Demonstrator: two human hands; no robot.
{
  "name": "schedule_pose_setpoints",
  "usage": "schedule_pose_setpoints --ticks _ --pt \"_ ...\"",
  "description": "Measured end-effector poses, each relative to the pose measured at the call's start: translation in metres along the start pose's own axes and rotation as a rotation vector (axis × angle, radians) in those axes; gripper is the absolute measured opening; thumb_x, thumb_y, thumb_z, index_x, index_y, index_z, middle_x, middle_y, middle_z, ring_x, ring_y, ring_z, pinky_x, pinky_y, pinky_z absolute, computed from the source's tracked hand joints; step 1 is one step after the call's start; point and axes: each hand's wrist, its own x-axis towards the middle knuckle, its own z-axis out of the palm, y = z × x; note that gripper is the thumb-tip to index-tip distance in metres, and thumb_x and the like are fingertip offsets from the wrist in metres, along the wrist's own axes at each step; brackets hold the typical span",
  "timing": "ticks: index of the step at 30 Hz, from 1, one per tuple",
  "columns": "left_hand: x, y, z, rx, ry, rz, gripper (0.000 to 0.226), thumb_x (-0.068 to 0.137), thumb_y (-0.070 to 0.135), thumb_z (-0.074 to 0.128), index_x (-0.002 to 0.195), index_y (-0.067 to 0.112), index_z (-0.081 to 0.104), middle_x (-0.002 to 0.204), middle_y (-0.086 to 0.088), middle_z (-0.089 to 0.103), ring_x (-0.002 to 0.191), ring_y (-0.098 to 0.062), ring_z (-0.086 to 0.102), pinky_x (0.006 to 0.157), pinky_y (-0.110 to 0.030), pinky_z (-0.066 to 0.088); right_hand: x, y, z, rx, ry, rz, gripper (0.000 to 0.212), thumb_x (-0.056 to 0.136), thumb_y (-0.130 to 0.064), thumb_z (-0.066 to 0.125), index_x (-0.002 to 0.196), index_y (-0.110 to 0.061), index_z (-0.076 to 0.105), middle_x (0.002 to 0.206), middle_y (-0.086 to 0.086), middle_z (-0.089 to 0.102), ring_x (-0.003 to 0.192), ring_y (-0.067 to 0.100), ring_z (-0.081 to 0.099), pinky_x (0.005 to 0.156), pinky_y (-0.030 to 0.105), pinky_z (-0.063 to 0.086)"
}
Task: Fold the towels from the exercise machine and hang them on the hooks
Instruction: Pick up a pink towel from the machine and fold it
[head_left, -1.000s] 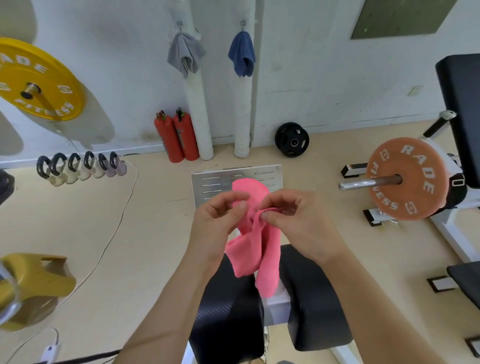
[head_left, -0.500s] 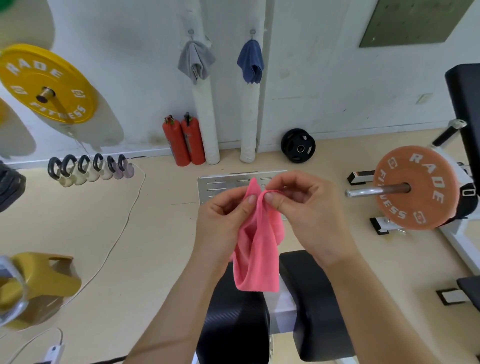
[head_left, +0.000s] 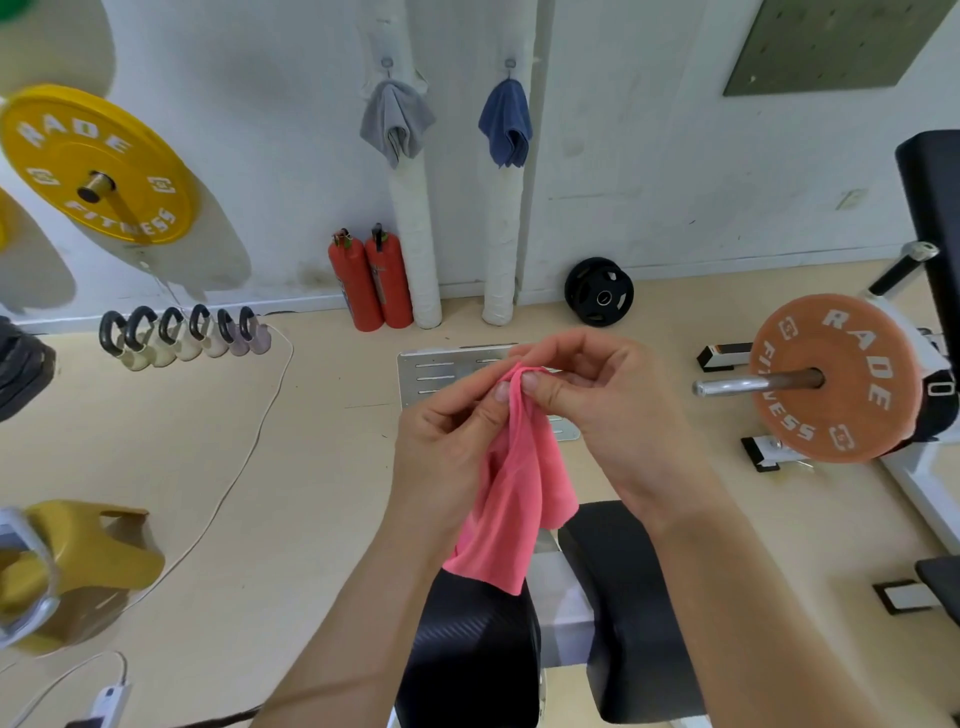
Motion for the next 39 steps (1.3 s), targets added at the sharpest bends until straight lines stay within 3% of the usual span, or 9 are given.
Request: schedule_pose_setpoints --ticks 10,14,18,22,26,28,31,36,39 --pt "0.003 0.003 -0.004 0.026 -0.055 -0.010 0.025 0.080 0.016 0.064 0.102 0.018 0.074 0.104 -0.006 0.074 0.102 -0.019 0.068 0.083 -0.022 0.051 0.002 -0.002 -0.004 -0.089 0.022 -0.001 0.021 0.077 0.004 0.072 0.079 -0.015 0.065 0.078 0.000 0.071 0.076 0.013 0.068 0.077 0.028 0.056" --pt "0.005 0.008 -0.011 0.252 -0.154 0.032 0.031 0.085 0.008 0.066 0.111 0.025 0.071 0.107 0.000 0.072 0.099 -0.025 0.066 0.087 -0.033 0.053 0.005 -0.005 -0.008 -0.166 0.026 0.010 0.024 0.079 0.001 0.072 0.087 -0.021 0.068 0.074 -0.004 0.067 0.071 0.008 0.065 0.076 0.026 0.056" --pt "0.009 -0.011 -0.022 0.720 -0.107 -0.078 0.055 0.078 -0.004 0.063 0.100 0.046 0.064 0.089 0.018 0.070 0.085 -0.007 0.064 0.073 -0.019 0.049 0.016 -0.016 -0.014 -0.333 0.128 -0.108 0.025 0.081 0.000 0.069 0.078 -0.025 0.070 0.075 -0.005 0.070 0.069 0.000 0.062 0.068 0.011 0.051" --pt "0.006 -0.038 -0.060 1.101 -0.054 -0.238 0.036 0.071 0.000 0.059 0.083 0.032 0.070 0.062 0.017 0.064 0.063 -0.002 0.059 0.054 -0.012 0.039 0.040 -0.014 -0.041 -0.447 0.315 -0.216 0.018 0.083 -0.002 0.065 0.084 -0.019 0.069 0.074 -0.010 0.065 0.069 0.001 0.058 0.069 0.013 0.048" --pt "0.037 -0.025 -0.105 1.141 0.152 -0.302 0.028 0.072 0.002 0.063 0.067 0.028 0.070 0.054 0.012 0.063 0.050 -0.010 0.051 0.044 -0.018 0.036 0.064 0.019 -0.071 -0.630 0.291 -0.131 0.015 0.084 -0.001 0.064 0.090 -0.014 0.069 0.085 -0.003 0.066 0.084 0.013 0.061 0.080 0.023 0.050" --pt "0.060 -0.009 -0.109 1.047 0.216 -0.321 0.032 0.075 -0.004 0.057 0.070 0.025 0.069 0.061 0.003 0.062 0.052 -0.015 0.046 0.042 -0.017 0.032 0.069 0.038 -0.079 -0.710 0.213 -0.082 0.018 0.086 -0.001 0.062 0.100 -0.009 0.072 0.093 0.000 0.067 0.089 0.013 0.061 0.080 0.010 0.045" --pt "0.084 0.009 -0.109 0.908 0.143 -0.511 0.030 0.079 -0.005 0.049 0.081 0.016 0.069 0.063 -0.004 0.050 0.053 -0.014 0.035 0.044 -0.019 0.023 0.073 0.050 -0.092 -0.805 0.123 -0.038 0.018 0.086 -0.003 0.063 0.100 -0.007 0.073 0.088 0.000 0.065 0.079 0.009 0.057 0.063 -0.002 0.036" --pt "0.095 -0.001 -0.087 1.677 -0.244 -0.480 0.015 0.070 0.011 0.057 0.076 0.023 0.064 0.063 0.005 0.062 0.064 -0.015 0.059 0.055 -0.021 0.042 0.081 0.057 -0.107 -1.000 0.015 -0.028 0.013 0.084 -0.011 0.066 0.088 -0.022 0.073 0.081 -0.005 0.066 0.085 0.018 0.062 0.075 0.029 0.048" --pt "0.099 -0.020 -0.080 1.533 -0.199 -0.440 0.014 0.069 0.010 0.059 0.078 0.020 0.063 0.063 0.002 0.069 0.063 -0.013 0.068 0.062 -0.027 0.057 0.085 0.054 -0.109 -0.987 0.069 -0.095 0.011 0.086 -0.009 0.063 0.091 -0.016 0.071 0.088 0.000 0.064 0.086 0.016 0.056 0.072 0.024 0.036"
